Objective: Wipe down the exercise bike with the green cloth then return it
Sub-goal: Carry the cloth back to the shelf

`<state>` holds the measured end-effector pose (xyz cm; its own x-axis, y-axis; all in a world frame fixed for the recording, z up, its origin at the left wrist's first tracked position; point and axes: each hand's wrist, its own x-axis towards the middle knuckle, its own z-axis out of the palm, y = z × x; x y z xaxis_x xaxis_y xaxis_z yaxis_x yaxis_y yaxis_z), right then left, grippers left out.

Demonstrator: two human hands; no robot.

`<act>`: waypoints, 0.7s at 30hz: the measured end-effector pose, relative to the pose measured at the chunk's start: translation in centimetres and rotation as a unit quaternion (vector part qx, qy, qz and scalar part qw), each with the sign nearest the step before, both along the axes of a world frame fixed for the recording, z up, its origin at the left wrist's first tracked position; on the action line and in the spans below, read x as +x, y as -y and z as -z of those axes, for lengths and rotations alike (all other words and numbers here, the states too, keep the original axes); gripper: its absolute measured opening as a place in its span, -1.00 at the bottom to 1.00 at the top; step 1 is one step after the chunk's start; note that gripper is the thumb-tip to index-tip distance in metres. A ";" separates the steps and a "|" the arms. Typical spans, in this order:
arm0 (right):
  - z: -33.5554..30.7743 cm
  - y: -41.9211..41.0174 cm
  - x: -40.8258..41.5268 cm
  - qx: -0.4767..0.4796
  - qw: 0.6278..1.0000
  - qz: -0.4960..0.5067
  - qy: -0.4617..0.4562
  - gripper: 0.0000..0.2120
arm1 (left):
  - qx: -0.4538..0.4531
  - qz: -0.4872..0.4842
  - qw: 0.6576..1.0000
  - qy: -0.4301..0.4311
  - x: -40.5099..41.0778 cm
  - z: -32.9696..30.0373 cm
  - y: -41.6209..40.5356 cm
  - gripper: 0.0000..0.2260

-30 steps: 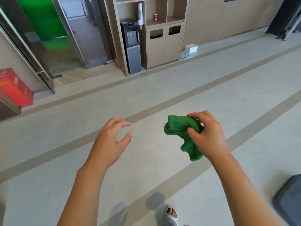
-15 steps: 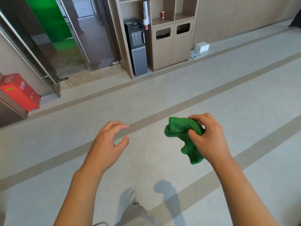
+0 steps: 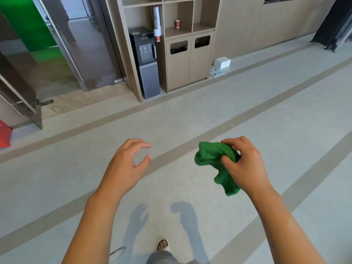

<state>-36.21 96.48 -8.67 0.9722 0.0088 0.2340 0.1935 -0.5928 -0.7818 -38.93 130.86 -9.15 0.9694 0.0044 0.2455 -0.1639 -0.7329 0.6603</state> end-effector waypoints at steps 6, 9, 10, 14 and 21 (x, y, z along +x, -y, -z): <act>-0.4 -5.4 8.1 -0.009 1.000 0.013 0.016 -0.64 | -0.003 0.010 1.000 0.002 8.5 -0.5 -4.9 -0.81; -0.5 -7.2 11.7 -0.008 1.000 0.007 0.017 -0.65 | -0.004 0.007 1.000 -0.007 11.5 -0.3 -6.5 -0.81; -0.6 -7.6 12.9 -0.003 1.000 0.005 0.017 -0.65 | -0.002 0.006 1.000 -0.013 12.3 -0.2 -6.9 -0.82; -0.2 -8.7 17.7 0.011 1.000 -0.003 0.021 -0.64 | 0.004 -0.004 1.000 -0.011 16.4 0.1 -8.0 -0.82; 0.8 -8.2 29.1 0.013 0.999 -0.041 0.016 -0.64 | 0.001 -0.036 0.999 -0.007 25.7 1.0 -6.8 -0.81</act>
<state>-7.13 104.65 -9.51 0.9606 0.0820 0.2655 0.2655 -0.5531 -0.7897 -13.20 137.68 -10.18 0.9698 0.0733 0.2326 -0.1022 -0.7440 0.6603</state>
